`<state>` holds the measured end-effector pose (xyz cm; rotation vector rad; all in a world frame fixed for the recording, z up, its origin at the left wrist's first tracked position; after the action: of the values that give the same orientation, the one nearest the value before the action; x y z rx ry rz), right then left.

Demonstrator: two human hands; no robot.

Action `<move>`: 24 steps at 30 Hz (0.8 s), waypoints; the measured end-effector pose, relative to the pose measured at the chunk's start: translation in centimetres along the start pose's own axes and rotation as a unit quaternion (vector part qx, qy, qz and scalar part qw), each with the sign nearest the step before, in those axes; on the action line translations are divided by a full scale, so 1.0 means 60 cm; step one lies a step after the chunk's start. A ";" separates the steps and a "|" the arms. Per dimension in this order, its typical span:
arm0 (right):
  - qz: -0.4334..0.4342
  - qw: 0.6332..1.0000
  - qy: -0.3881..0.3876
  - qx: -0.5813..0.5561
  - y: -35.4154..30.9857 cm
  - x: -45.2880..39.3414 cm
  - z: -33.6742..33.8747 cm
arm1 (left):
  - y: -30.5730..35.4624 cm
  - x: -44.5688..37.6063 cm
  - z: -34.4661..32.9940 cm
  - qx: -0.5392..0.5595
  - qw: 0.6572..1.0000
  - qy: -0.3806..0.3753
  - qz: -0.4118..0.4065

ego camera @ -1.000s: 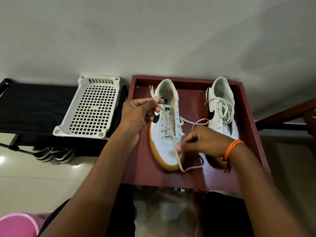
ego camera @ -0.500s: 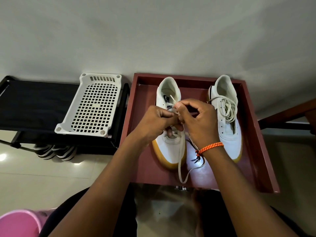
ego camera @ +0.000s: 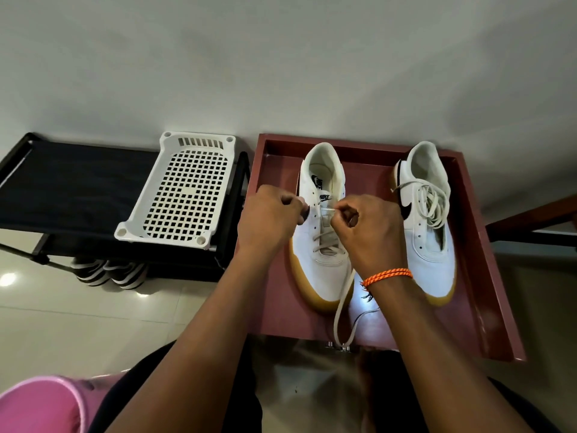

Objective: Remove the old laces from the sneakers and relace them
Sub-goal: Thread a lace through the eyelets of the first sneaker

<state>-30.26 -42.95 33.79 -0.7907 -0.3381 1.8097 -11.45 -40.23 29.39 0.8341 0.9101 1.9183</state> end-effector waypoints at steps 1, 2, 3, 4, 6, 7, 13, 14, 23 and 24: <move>0.001 1.000 -0.009 0.009 0.001 0.001 -0.004 | 0.001 0.001 0.001 -0.026 1.000 0.005 0.002; 0.005 1.000 -0.017 0.017 0.000 0.002 -0.006 | 0.001 0.001 0.002 -0.045 0.999 0.007 0.004; 0.008 0.999 -0.022 0.027 -0.001 0.004 -0.008 | 0.001 0.002 0.002 -0.056 0.998 0.005 0.006; 0.014 0.999 -0.021 0.043 -0.004 0.005 -0.008 | 0.001 0.003 0.001 -0.065 0.998 0.000 0.007; 0.034 0.995 -0.009 0.094 -0.014 0.009 -0.004 | 0.002 0.006 0.000 -0.088 0.996 -0.010 0.009; 0.043 0.992 -0.006 0.117 -0.019 0.011 -0.005 | 0.003 0.007 0.001 -0.102 0.995 -0.013 0.008; 0.043 0.984 -0.022 0.170 -0.017 0.012 -0.019 | -0.004 0.009 -0.013 -0.142 0.988 -0.054 -0.001; 0.028 0.986 -0.026 0.162 -0.012 0.013 -0.022 | -0.003 0.009 -0.014 -0.142 0.988 -0.059 -0.003; -0.143 0.985 -0.087 0.038 0.038 0.023 -0.060 | 0.003 0.006 -0.014 -0.137 0.989 -0.056 -0.022; -0.153 0.984 -0.091 0.027 0.039 0.025 -0.063 | 0.003 0.005 -0.015 -0.132 0.989 -0.057 -0.025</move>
<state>-29.76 -43.01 29.15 -0.5041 -0.4993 1.5953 -12.38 -40.27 29.11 0.7477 0.5860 1.8766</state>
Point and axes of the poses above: each hand's wrist, its own x-axis away from the middle knuckle, its own z-axis out of the back of the hand, y = z × x, the point moved 9 cm from there along -x, towards the middle knuckle, and after that the axes turned 3 degrees about y, right-handed, at the moved point
